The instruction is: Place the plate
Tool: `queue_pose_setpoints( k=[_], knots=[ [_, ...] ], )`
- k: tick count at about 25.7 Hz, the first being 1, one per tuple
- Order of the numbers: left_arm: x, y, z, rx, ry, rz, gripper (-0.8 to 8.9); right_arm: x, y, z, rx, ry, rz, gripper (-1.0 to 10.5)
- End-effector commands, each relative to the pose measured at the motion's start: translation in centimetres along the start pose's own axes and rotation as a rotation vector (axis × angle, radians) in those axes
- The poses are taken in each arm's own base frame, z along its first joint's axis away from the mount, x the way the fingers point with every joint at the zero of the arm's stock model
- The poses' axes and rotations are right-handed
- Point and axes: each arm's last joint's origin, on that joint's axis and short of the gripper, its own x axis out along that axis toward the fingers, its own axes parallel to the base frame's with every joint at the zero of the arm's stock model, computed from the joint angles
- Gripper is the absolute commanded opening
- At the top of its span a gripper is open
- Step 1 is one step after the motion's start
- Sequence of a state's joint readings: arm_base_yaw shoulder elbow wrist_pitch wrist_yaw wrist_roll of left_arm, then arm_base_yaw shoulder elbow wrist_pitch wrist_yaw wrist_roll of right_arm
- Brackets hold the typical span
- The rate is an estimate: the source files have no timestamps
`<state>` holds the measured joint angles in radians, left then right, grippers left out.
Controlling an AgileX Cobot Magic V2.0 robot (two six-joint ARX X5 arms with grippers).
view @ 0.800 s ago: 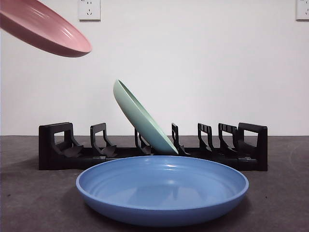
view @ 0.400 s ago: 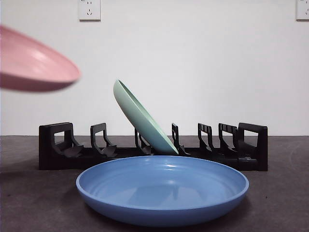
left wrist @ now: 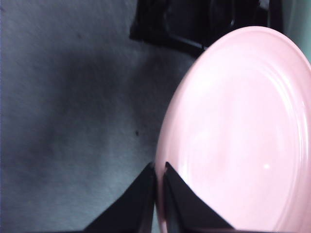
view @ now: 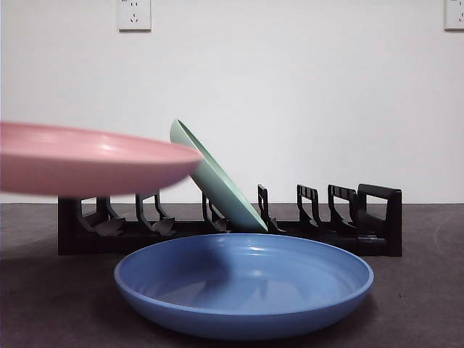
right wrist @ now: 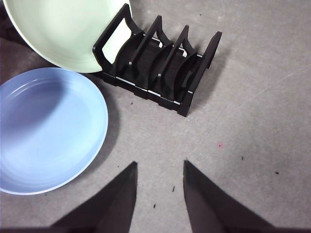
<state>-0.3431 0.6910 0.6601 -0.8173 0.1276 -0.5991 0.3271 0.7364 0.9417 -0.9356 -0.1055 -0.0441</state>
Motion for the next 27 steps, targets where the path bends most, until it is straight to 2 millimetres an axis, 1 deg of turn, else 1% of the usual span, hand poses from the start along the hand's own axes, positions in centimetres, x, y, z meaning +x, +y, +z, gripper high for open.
queue_pose_setpoints(
  k=[1, 6, 11, 15, 19, 24, 27],
  knots=[
    [1.1, -0.8, 0.2, -0.019, 0.027, -0.022, 0.10, -0.1, 0.0, 0.2, 0.008, -0.003, 0.004, 1.5],
    [3.0, -2.3, 0.3, 0.000, 0.070, -0.043, 0.10, -0.1, 0.0, 0.2, 0.008, -0.002, 0.003, 1.5],
    [4.8, -3.5, -0.3, 0.019, 0.084, 0.028, 0.10, -0.1, 0.0, 0.2, 0.008, -0.002, 0.003, 1.5],
    [5.6, -4.3, -0.8, 0.022, 0.069, 0.063, 0.10, -0.1, 0.0, 0.2, 0.008, -0.002, 0.003, 1.5],
    [6.2, -5.2, -1.3, 0.026, 0.063, 0.052, 0.11, -0.1, 0.0, 0.2, 0.008, -0.002, 0.002, 1.5],
    [7.8, -6.2, -1.9, 0.024, 0.087, 0.055, 0.11, -0.1, 0.0, 0.2, 0.008, -0.003, 0.002, 1.5],
    [8.7, -6.9, -1.9, 0.024, 0.086, 0.040, 0.11, -0.1, 0.0, 0.2, 0.008, -0.002, 0.002, 1.5]
  ],
)
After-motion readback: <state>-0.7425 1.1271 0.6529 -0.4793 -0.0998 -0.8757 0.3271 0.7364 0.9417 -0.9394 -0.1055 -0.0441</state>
